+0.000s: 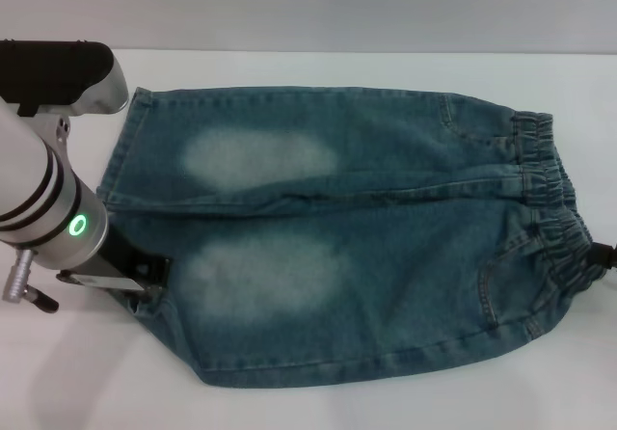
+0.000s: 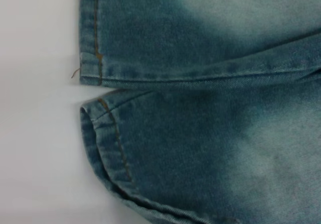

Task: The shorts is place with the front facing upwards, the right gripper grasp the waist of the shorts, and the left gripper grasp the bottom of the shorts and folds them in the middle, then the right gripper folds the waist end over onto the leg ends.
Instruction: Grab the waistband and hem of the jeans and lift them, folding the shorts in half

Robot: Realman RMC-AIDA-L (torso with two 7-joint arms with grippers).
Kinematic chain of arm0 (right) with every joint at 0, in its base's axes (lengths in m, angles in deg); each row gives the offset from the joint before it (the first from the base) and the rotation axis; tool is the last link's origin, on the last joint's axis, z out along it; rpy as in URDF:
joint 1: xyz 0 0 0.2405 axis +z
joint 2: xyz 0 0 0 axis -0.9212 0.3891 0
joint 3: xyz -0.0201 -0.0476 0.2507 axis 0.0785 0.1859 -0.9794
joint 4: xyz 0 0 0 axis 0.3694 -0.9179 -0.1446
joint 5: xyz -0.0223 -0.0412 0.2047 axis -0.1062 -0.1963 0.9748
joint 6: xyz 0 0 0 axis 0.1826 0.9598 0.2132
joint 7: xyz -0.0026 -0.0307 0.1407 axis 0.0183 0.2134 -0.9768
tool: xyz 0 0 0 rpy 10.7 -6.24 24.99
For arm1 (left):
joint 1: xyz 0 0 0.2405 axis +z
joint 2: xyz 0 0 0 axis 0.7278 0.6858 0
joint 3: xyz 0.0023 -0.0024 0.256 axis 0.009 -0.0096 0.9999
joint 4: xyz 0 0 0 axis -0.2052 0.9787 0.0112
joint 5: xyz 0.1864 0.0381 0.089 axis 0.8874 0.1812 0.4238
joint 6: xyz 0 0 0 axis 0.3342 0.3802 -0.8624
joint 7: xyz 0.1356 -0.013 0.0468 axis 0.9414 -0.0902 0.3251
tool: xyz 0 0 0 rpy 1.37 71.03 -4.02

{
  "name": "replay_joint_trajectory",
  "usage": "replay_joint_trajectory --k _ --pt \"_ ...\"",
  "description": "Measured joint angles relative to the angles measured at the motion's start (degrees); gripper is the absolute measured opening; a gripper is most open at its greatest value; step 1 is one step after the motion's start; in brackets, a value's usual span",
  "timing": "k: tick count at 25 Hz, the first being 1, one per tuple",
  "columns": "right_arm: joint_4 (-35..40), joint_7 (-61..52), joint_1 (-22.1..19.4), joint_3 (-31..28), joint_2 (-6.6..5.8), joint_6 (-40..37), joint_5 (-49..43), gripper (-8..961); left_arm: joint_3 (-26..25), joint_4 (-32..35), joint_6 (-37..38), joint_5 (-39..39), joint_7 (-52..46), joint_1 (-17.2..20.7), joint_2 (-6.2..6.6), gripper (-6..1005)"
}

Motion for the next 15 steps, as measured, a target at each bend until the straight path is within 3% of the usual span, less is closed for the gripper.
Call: replay_joint_trajectory --k 15 --pt "-2.04 6.79 0.02 -0.23 -0.02 0.87 13.16 2 -5.31 -0.35 12.85 0.32 3.13 3.26 0.24 19"
